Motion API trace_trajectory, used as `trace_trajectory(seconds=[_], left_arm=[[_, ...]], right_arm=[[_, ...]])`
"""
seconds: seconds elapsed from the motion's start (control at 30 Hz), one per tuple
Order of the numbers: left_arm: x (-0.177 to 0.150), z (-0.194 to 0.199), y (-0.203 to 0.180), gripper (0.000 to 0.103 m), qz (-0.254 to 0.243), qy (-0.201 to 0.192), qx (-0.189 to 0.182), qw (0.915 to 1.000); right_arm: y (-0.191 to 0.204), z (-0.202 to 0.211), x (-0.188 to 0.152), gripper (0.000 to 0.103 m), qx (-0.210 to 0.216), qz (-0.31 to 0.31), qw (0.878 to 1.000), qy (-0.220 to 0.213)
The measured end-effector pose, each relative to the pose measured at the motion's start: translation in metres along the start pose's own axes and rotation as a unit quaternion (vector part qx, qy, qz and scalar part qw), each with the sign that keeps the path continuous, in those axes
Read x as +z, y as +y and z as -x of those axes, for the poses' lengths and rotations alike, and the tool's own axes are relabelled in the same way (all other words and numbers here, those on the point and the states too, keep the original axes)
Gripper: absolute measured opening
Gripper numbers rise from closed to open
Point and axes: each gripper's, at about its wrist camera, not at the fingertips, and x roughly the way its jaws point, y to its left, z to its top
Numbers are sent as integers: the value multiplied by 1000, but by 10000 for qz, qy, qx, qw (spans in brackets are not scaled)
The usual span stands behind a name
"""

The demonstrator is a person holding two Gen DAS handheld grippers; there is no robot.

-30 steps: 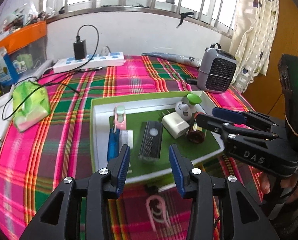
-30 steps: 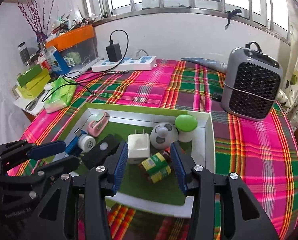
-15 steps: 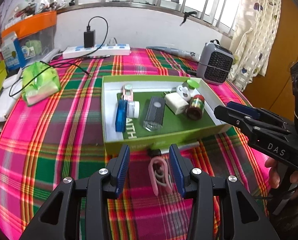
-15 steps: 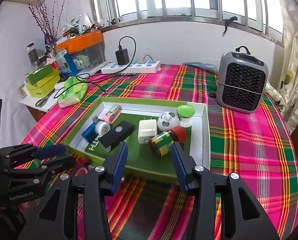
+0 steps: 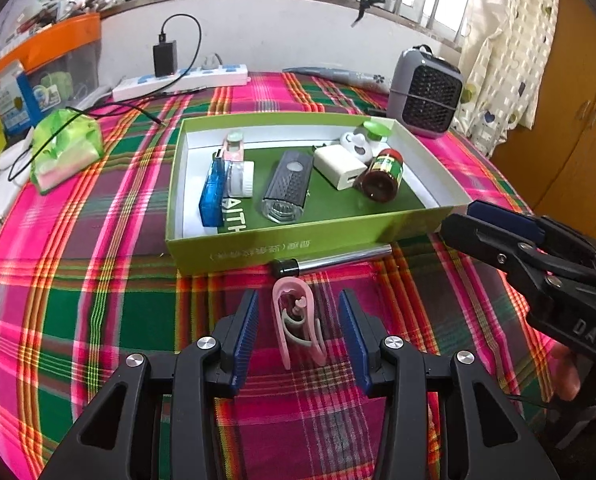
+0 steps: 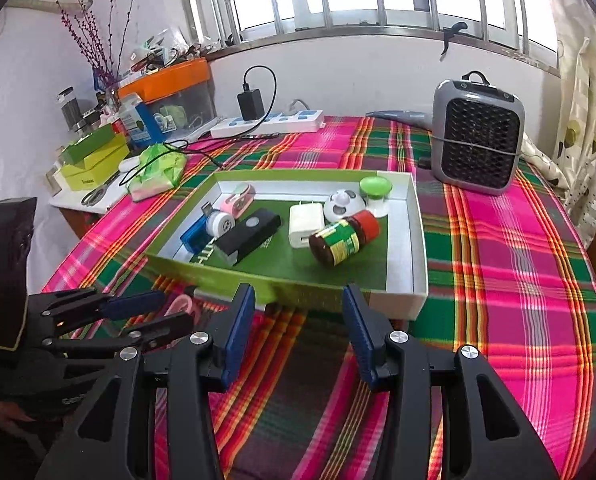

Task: Organize rigid objects
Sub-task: 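Move both tools back out of the tray toward the pink clip and silver lighter, then grasp the pink clip with the left tool while the right tool grasps the silver lighter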

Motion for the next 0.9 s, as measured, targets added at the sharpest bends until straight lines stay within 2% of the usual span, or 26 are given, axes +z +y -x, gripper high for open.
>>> trace_trajectory(seconds=[0.23, 0.47, 0.6, 0.9], left_arm=[[-1, -8, 5, 40, 90, 69, 207, 9997], [-1, -7, 8, 39, 140, 46, 124, 9998], [-2, -6, 11, 29, 181, 32, 60, 9998], [-5, -1, 19, 22, 242, -33, 39, 9997]], right_arm=[[0, 1, -3, 47, -3, -49, 10000, 16], [2, -2, -4, 47, -26, -22, 10000, 76], [4, -4, -5, 47, -47, 3, 9999, 123], [11, -9, -6, 47, -60, 77, 9997, 225]])
